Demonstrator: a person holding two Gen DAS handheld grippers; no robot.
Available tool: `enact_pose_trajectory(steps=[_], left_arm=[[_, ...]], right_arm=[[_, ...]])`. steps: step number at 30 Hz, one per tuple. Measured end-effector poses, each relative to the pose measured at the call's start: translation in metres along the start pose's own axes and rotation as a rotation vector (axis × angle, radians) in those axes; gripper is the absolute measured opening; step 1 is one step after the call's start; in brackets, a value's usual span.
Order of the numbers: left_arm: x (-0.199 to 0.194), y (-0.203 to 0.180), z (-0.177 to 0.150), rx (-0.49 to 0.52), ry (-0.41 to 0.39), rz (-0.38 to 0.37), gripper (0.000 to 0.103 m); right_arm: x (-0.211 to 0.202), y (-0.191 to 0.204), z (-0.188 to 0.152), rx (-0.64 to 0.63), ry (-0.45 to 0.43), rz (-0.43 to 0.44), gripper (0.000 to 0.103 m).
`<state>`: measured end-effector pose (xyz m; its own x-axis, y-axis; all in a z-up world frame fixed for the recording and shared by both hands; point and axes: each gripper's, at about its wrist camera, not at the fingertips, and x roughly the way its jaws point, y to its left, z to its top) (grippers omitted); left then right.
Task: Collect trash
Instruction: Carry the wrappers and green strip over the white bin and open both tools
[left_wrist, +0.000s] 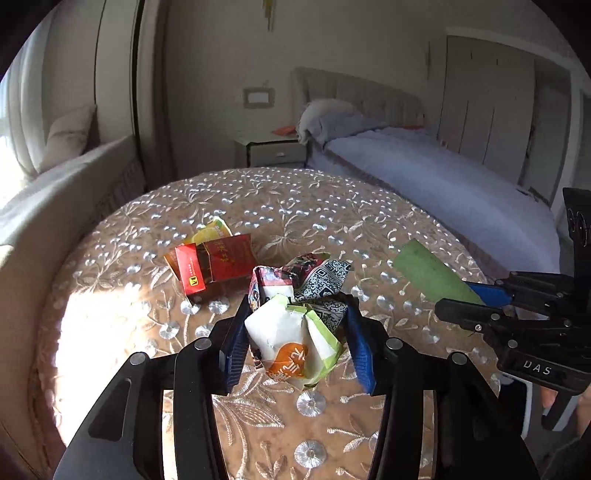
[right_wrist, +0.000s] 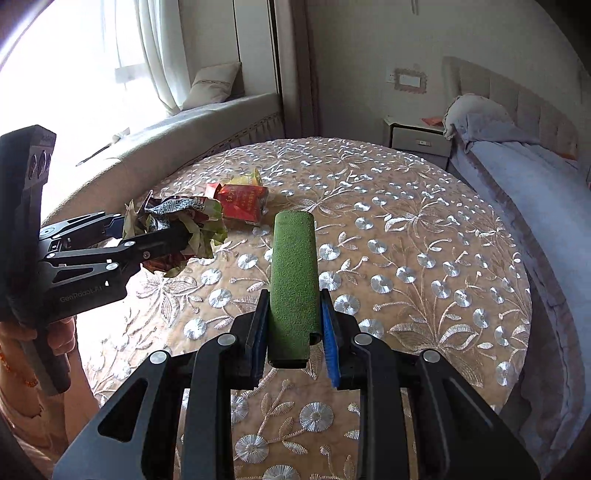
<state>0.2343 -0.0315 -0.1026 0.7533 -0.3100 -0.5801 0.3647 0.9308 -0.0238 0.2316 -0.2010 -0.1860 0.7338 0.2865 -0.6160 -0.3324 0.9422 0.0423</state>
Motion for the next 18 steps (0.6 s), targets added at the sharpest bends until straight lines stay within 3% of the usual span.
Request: enact_pose_trajectory(steps=[8,18], left_arm=[[-0.033,-0.087,-0.014,0.15,-0.034,-0.104,0.047],[-0.014,-0.223,-0.06,0.379,0.049,-0.307,0.047]], right_arm=[[-0.068,-0.024,-0.043,0.022,-0.032,-0.099,0.027],[-0.146,-0.079,-0.137,0.17,-0.002,-0.268,0.027]])
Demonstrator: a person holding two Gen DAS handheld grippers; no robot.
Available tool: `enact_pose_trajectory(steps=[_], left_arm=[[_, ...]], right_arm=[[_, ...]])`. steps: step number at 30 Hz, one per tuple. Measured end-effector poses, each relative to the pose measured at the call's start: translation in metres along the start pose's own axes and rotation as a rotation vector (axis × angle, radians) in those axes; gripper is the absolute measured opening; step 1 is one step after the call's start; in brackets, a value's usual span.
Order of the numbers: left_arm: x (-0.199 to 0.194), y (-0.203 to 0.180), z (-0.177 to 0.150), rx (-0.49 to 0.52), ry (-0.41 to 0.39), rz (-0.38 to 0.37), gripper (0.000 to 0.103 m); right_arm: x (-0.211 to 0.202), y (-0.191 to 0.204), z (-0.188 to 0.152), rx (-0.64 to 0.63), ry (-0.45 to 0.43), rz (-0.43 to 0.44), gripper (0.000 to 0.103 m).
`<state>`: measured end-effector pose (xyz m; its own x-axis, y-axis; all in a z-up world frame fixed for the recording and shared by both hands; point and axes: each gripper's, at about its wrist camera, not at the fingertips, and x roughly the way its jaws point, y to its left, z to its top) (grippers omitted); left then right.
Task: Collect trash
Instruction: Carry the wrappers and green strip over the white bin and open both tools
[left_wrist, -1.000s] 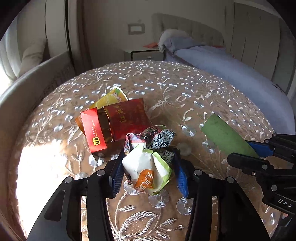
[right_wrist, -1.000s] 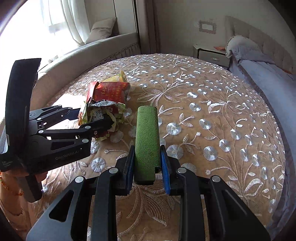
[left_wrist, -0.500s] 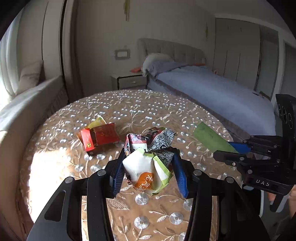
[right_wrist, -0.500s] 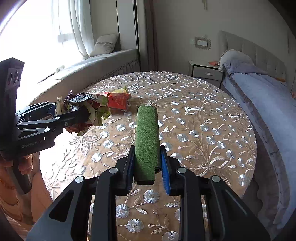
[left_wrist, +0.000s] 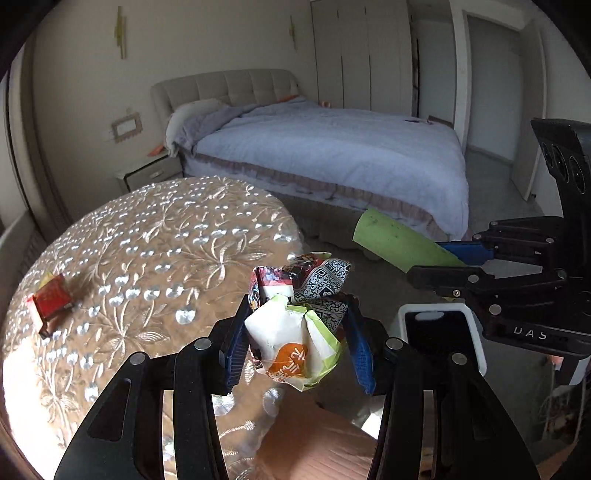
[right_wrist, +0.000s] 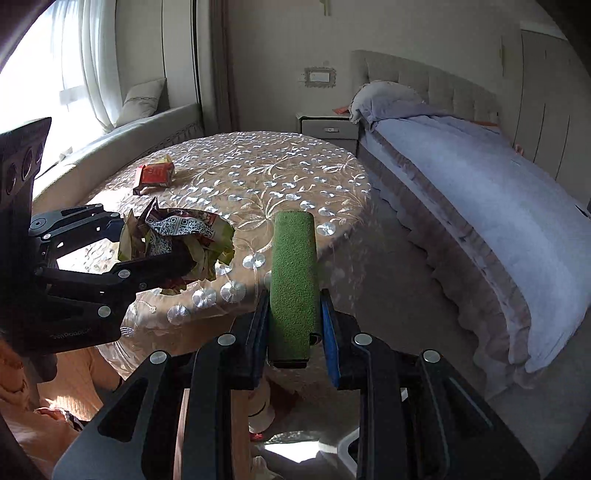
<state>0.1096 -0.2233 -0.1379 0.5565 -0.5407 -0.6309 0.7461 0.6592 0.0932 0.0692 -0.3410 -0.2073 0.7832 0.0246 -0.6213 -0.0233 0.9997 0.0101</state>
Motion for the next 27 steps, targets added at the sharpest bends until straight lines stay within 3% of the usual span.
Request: enact_pose_trajectory(steps=[5,13,20,23,24,25,26,27], left_arm=[[0.039,-0.058,-0.001,0.1,0.059,-0.096,0.047],[0.116,-0.139,-0.012,0.281,0.177,-0.249,0.047],[0.179,-0.206,-0.035,0.501,0.29,-0.354,0.048],[0.204,-0.226,-0.049,0.564,0.369,-0.426,0.056],[0.213,-0.231,-0.053,0.584,0.416,-0.449,0.076],[0.219,-0.237,-0.059,0.604,0.445,-0.453,0.096],[0.221,-0.242,-0.063,0.624,0.44,-0.45,0.097],[0.222,-0.246,-0.067,0.639,0.432,-0.446,0.098]], right_arm=[[-0.017,-0.038,-0.042,0.06,0.055,-0.096,0.027],[-0.017,-0.101,-0.105,0.174,0.149,-0.174,0.027],[0.011,-0.148,-0.17,0.204,0.285,-0.183,0.027],[0.022,-0.162,-0.198,0.194,0.352,-0.16,0.029],[0.025,-0.166,-0.207,0.186,0.386,-0.164,0.05],[0.025,-0.168,-0.215,0.167,0.402,-0.189,0.091],[0.024,-0.169,-0.22,0.146,0.405,-0.205,0.099],[0.024,-0.171,-0.226,0.135,0.427,-0.211,0.098]])
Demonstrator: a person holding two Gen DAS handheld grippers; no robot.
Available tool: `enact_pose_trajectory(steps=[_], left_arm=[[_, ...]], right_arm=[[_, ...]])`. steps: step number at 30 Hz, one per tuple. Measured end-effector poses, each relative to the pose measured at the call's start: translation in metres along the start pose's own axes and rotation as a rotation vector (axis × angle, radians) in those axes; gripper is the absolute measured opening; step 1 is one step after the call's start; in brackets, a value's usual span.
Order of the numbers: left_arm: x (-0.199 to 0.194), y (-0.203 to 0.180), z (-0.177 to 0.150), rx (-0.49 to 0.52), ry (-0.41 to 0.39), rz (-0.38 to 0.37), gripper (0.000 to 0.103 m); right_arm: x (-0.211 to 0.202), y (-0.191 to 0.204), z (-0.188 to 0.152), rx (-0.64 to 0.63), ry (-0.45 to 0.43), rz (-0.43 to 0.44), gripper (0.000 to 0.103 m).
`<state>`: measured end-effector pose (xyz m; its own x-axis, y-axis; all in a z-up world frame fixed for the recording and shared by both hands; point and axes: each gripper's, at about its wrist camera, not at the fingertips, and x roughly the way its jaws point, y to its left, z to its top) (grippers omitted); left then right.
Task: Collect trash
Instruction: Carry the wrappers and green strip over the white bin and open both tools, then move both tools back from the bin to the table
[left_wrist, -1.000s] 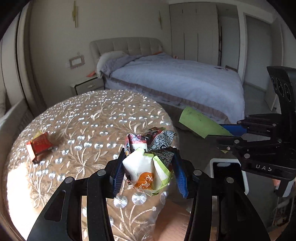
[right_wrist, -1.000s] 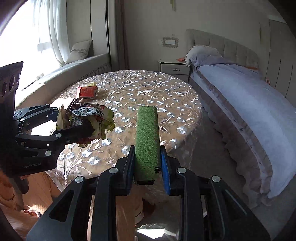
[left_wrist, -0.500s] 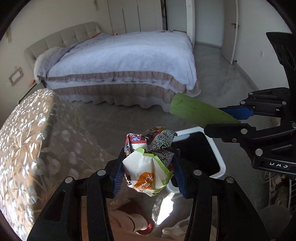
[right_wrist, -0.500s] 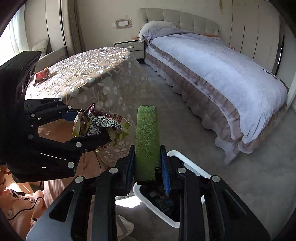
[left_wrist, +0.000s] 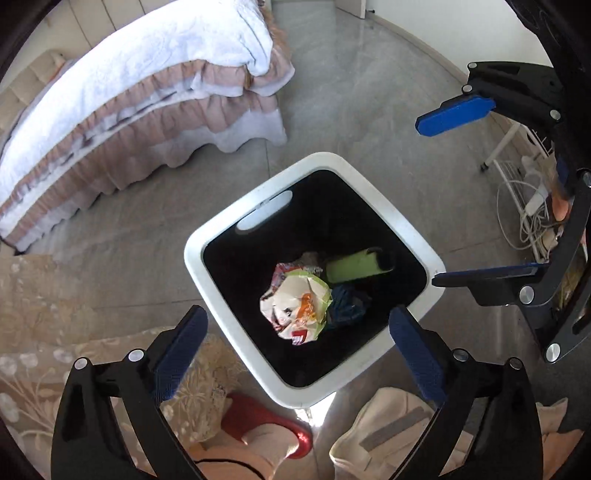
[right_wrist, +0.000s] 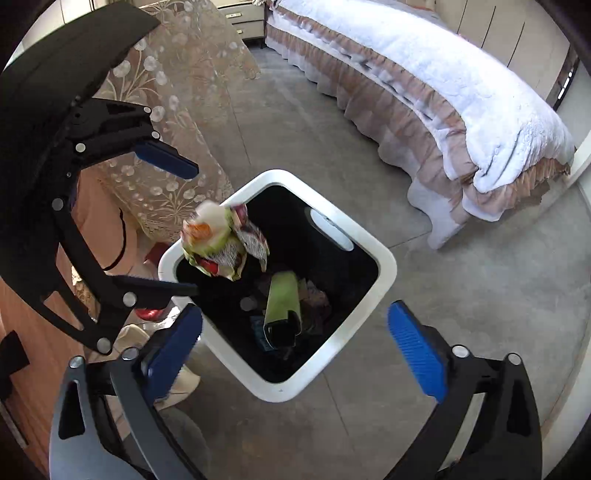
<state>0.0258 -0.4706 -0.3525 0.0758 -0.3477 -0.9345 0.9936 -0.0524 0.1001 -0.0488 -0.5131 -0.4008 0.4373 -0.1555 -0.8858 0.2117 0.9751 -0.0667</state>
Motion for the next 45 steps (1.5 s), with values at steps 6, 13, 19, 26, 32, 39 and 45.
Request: enact_pose_trajectory(steps=[6,13,19,26,32,39,45], left_arm=[[0.001,-0.012,-0.001,0.01,-0.025,-0.026,0.098],[-0.02,-0.005,-0.002,-0.013,-0.083,-0.017,0.098],[-0.039,0.007,-0.009,-0.047,-0.122,0.009,0.098],[-0.092,0.036,-0.029,-0.169,-0.227,0.11,0.098],[-0.165,0.073,-0.063,-0.345,-0.329,0.286,0.098],[-0.239,0.125,-0.131,-0.575,-0.38,0.502,0.098],[-0.282,0.165,-0.202,-0.736,-0.381,0.648,0.098]], right_arm=[[-0.002,-0.009,-0.01,0.038,0.016,0.004,0.098],[-0.007,-0.003,-0.001,0.023,-0.028,0.021,0.098],[-0.023,0.01,0.015,-0.013,-0.065,0.007,0.098],[-0.061,0.028,0.049,-0.04,-0.18,0.005,0.098],[-0.098,0.06,0.096,-0.079,-0.359,0.035,0.098],[-0.118,0.115,0.165,-0.165,-0.516,0.186,0.098],[-0.123,0.188,0.22,-0.29,-0.586,0.3,0.098]])
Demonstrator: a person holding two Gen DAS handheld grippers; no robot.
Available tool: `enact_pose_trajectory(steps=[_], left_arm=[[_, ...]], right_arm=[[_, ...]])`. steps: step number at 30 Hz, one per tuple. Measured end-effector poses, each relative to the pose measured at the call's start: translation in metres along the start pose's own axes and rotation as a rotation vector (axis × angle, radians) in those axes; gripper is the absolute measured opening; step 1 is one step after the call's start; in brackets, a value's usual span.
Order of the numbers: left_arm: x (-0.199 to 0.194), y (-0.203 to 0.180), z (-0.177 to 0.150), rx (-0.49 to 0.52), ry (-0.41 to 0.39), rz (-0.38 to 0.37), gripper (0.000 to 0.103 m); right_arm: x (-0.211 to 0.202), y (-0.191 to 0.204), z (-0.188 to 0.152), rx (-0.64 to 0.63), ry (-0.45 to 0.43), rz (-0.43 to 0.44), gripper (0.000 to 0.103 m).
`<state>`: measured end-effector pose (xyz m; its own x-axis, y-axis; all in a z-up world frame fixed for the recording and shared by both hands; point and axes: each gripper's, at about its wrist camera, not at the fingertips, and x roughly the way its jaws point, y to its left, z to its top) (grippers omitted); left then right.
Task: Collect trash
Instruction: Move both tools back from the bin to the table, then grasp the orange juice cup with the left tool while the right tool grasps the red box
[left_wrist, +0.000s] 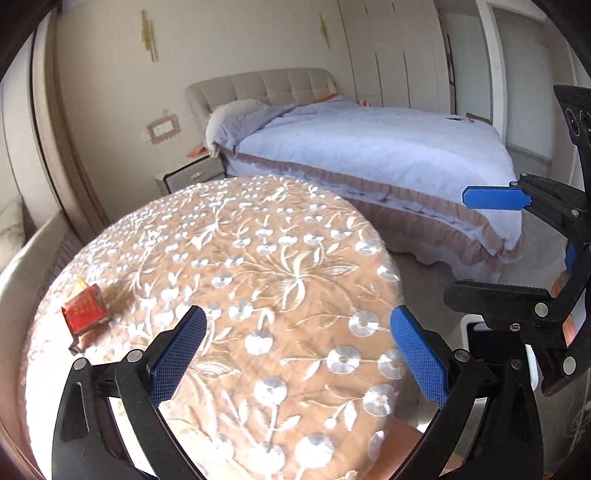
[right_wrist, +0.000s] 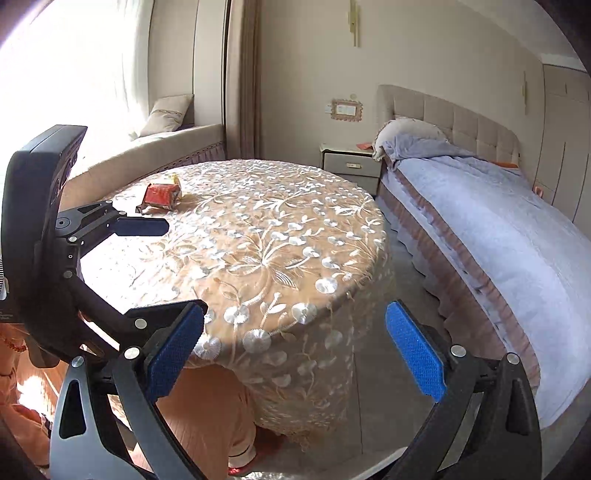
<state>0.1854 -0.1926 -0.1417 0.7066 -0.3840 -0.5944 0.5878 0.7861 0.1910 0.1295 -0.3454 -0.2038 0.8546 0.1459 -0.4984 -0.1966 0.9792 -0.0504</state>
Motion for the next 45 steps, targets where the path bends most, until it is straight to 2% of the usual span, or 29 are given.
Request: enact_pose_trajectory(steps=[3,10,15,23,29,35,36,37,39,45], left_arm=[[-0.006,0.041,-0.008,-0.039,0.004,0.087,0.098],[-0.022,0.136,-0.03,-0.096,0.02,0.234,0.098],[-0.028,0.212,-0.042,-0.158,0.03,0.259,0.098],[-0.005,0.288,-0.045,-0.121,0.058,0.233,0.098],[0.028,0.341,-0.046,-0.137,0.083,0.192,0.098],[0.069,0.368,-0.048,-0.127,0.119,0.141,0.098],[0.073,0.367,-0.048,-0.117,0.12,0.117,0.098],[0.077,0.365,-0.048,-0.106,0.12,0.103,0.098],[0.081,0.363,-0.048,-0.091,0.115,0.071,0.098],[0.095,0.359,-0.042,-0.061,0.122,-0.049,0.098]], right_arm=[[0.027,0.03,0.031,-0.057,-0.022,0.076,0.098],[0.083,0.102,0.093,-0.183,-0.044,0.217,0.098],[0.123,0.139,0.122,-0.268,-0.032,0.279,0.098],[0.186,0.188,0.152,-0.406,0.034,0.353,0.098],[0.239,0.218,0.163,-0.522,0.087,0.367,0.098],[0.281,0.23,0.17,-0.587,0.166,0.399,0.098],[0.285,0.23,0.17,-0.588,0.182,0.412,0.097],[0.289,0.23,0.17,-0.592,0.202,0.42,0.09],[0.292,0.228,0.169,-0.604,0.207,0.427,0.089],[0.284,0.208,0.163,-0.609,0.237,0.395,0.071]])
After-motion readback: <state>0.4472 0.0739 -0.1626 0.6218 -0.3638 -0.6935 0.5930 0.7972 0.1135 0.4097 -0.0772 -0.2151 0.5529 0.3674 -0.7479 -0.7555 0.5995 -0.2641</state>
